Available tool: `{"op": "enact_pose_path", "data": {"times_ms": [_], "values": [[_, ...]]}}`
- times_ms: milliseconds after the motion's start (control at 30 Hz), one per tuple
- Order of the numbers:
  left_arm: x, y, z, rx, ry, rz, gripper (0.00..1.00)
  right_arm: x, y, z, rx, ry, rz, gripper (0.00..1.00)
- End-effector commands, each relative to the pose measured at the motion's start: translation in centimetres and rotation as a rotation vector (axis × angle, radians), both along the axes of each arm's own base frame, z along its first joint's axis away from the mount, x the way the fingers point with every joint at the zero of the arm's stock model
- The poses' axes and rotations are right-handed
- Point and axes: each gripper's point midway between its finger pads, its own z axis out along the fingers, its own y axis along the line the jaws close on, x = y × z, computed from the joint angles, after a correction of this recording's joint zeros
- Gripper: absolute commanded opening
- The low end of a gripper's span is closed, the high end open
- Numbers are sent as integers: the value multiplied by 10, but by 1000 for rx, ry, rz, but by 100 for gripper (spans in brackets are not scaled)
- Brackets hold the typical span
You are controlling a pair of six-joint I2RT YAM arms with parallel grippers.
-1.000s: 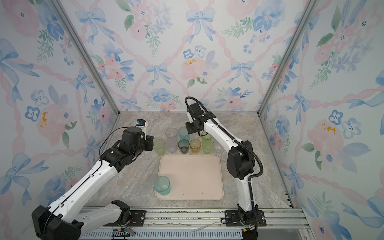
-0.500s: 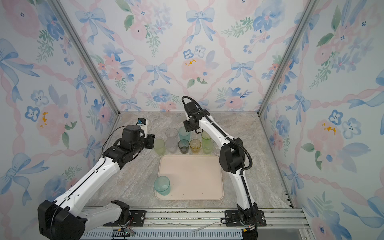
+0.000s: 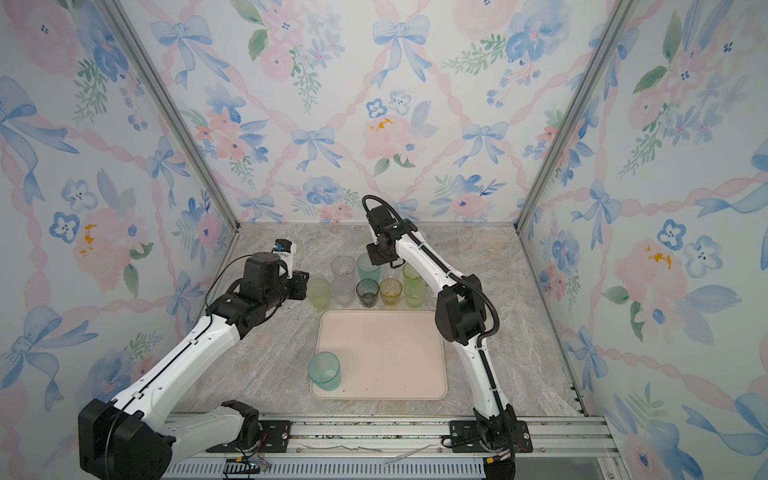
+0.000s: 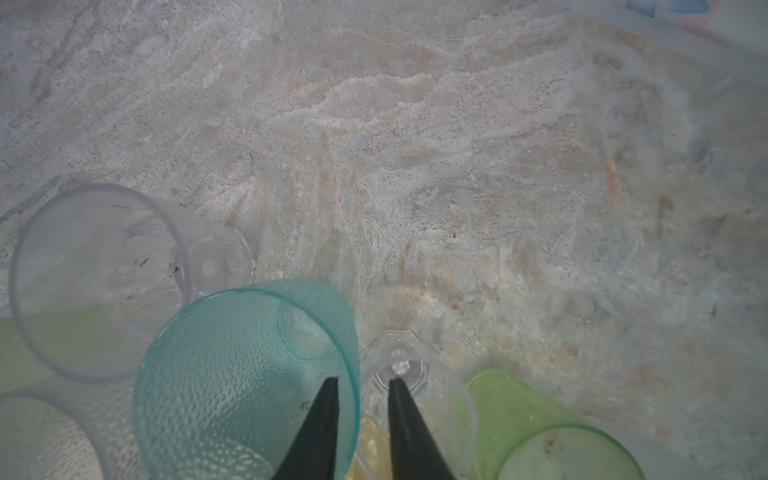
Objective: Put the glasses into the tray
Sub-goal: 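Release cup and lift left gripper while right gripper reaches another teal cup, then grasp the second teal cup by its rim with the right gripper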
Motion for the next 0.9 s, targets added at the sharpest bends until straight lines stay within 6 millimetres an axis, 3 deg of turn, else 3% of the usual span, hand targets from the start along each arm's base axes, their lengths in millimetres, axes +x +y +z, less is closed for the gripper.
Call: {"op": "enact_pose_path", "data": {"times_ms": [0,400,867], "values": [[-1,1,-1,2,-11,-17,27,0,7,-4,-15,4,16,25],[-1,8,-8,3,7,-11,26,2,13,-13,-20,15,27,22],[1,11,-15,3,24,-11,26,3,13,-13,-67,-19,48,10]]}}
